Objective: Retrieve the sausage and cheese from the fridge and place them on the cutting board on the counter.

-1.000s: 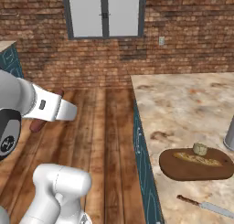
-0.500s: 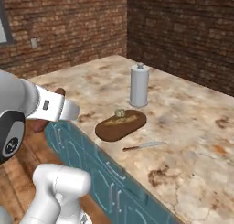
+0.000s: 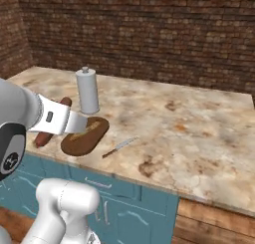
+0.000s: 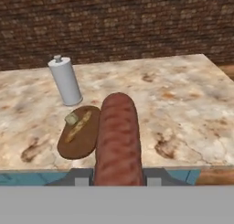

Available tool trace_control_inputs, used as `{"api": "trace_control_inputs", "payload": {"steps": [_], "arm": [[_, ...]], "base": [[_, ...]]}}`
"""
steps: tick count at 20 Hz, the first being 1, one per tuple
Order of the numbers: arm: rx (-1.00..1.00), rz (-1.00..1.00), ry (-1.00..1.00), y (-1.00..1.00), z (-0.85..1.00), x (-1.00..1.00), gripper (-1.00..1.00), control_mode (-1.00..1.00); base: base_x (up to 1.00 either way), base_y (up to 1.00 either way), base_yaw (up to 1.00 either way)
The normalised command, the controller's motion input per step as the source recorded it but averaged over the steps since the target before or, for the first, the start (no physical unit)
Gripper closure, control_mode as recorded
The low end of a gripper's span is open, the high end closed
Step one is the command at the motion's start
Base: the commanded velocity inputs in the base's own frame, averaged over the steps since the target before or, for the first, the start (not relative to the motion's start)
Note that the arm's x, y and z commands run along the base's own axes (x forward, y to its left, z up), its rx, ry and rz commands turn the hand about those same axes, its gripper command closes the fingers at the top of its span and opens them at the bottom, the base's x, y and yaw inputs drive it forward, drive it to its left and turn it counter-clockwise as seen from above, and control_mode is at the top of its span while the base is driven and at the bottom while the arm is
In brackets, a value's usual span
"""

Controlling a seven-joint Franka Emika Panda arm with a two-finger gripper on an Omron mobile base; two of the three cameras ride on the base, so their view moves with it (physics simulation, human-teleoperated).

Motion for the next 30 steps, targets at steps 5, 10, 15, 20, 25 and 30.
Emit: {"api": "trace_control_inputs", "payload": {"steps": [5, 10, 15, 20, 25, 30], "arm": [[0.00, 0.00, 0.00, 0.00, 0.00, 0.00, 1.00, 1.00], [0.00, 0.00, 0.00, 0.00, 0.00, 0.00, 1.00, 1.00], [0.00, 0.00, 0.00, 0.00, 0.00, 0.00, 1.00, 1.00], [0.00, 0.00, 0.00, 0.00, 0.00, 0.00, 1.00, 1.00], [0.00, 0.00, 0.00, 0.00, 0.00, 0.00, 1.00, 1.00], [0.00, 0.00, 0.00, 0.00, 0.00, 0.00, 1.00, 1.00]], "base": [[-0.07, 1.00, -0.24], [0.07, 0.70, -0.15], [0.40, 0.46, -0.06], [0.57, 0.50, -0.01], [0.63, 0.20, 0.00], [0.26, -0.04, 0.00]]}}
